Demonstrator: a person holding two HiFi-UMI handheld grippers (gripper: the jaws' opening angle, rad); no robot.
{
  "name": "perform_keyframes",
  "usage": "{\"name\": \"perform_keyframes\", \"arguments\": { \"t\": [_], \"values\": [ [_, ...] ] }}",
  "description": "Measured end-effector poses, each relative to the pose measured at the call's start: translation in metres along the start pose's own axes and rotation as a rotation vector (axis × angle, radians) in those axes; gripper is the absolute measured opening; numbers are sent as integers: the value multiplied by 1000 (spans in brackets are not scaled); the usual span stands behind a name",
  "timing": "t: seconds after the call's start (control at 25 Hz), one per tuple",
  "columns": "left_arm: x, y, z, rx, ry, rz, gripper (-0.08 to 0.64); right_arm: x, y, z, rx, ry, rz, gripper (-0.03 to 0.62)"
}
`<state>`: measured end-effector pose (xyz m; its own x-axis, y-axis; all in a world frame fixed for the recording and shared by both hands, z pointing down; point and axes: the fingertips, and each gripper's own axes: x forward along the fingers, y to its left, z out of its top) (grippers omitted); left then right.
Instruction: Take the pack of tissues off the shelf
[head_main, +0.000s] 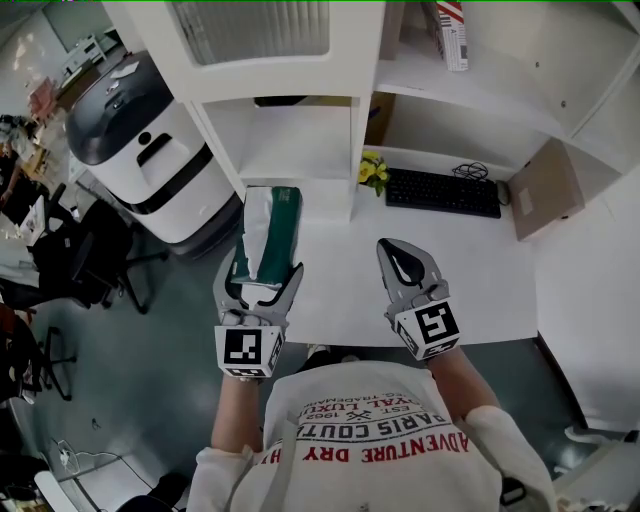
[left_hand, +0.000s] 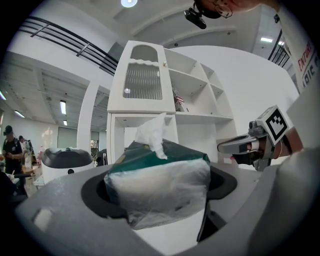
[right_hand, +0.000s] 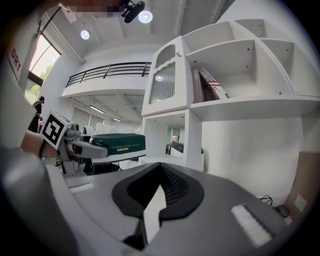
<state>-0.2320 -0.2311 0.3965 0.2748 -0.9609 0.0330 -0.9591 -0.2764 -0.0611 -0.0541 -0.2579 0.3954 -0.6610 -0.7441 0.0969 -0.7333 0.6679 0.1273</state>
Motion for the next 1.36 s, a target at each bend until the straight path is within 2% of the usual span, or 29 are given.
{"name": "perform_keyframes", "arguments": {
  "t": [0.32,0.84,1.36],
  "values": [
    [6,8,9,-1,-10,5,446,5,5,2,8,-13,32,-2],
    [27,19,11,-15,8,-9,448,28,-3,11,45,-41,14,-2],
    [38,32,17,-25,-13,3,446,45,-3,18,21,-62,38,-2]
  ]
}}
